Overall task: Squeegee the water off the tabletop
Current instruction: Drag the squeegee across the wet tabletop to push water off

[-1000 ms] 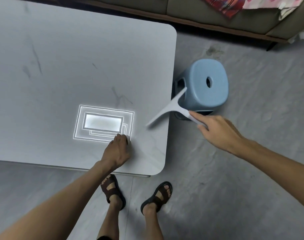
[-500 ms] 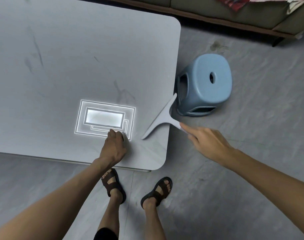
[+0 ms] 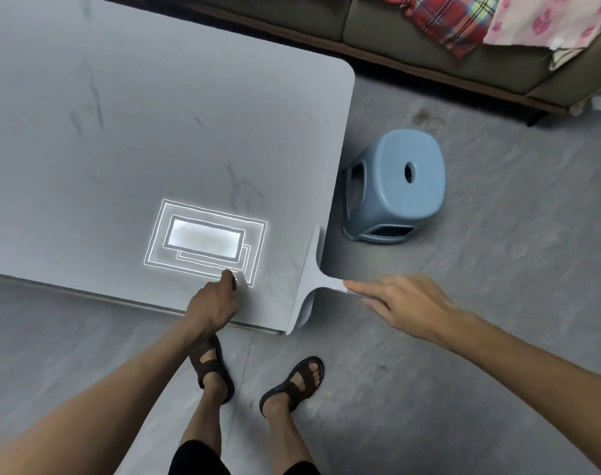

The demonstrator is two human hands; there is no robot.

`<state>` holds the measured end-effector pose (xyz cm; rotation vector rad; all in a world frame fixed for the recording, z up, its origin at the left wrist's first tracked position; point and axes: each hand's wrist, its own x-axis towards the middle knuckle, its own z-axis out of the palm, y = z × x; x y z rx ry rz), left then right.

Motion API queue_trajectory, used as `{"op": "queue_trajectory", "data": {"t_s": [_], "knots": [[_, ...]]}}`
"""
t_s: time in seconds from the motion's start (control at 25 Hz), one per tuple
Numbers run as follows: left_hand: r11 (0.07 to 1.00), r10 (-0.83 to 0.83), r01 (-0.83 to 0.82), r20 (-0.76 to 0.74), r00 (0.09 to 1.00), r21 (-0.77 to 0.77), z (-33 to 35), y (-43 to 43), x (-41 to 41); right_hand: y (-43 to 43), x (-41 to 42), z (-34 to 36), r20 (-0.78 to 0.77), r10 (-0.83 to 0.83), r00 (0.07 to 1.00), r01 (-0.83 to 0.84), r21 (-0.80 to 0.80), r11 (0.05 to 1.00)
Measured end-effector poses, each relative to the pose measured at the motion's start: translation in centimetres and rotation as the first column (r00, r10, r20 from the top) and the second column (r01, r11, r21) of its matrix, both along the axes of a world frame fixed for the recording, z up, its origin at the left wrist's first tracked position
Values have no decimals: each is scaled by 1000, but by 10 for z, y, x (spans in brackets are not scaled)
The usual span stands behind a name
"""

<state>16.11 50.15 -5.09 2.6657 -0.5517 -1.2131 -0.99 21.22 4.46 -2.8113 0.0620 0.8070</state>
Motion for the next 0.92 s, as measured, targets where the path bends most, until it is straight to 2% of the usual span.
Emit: {"op": "queue_trajectory", "data": {"t_s": [0.12,0.2,0.32,0.44,0.56,0.68,0.76,0.84,0.92], "knots": [[994,113,-114,55,992,0,2,20,-4,46,44,-16,-57,246,968,-241,74,968],[985,174,-174,42,984,-6,-1,33,-6,72,66,-31,-58,363,930,-357,85,930],[977,210,-212,-60,976,-23,-5,40,-9,74,75,-43,-23,368,929,-367,52,929],[976,206,-214,-130,970,-48,-9,30,-18,38,51,-39,-35,237,971,-235,53,971],[980,167,-183,-176,970,-73,-7,14,-28,-6,17,-24,-76,45,996,-47,-29,998],[987,128,-146,-201,971,-75,-2,4,-32,-32,-6,-2,-103,-94,990,77,-155,985],[985,131,-150,-214,968,-79,0,-1,-32,-37,-9,13,-65,-194,979,177,-208,962],[979,158,-179,-184,970,-102,2,-9,-32,-35,7,19,-11,-371,929,364,-160,917],[969,194,-210,-129,973,-131,-5,-20,-32,-34,40,17,-5,-555,832,555,-12,832]]}}
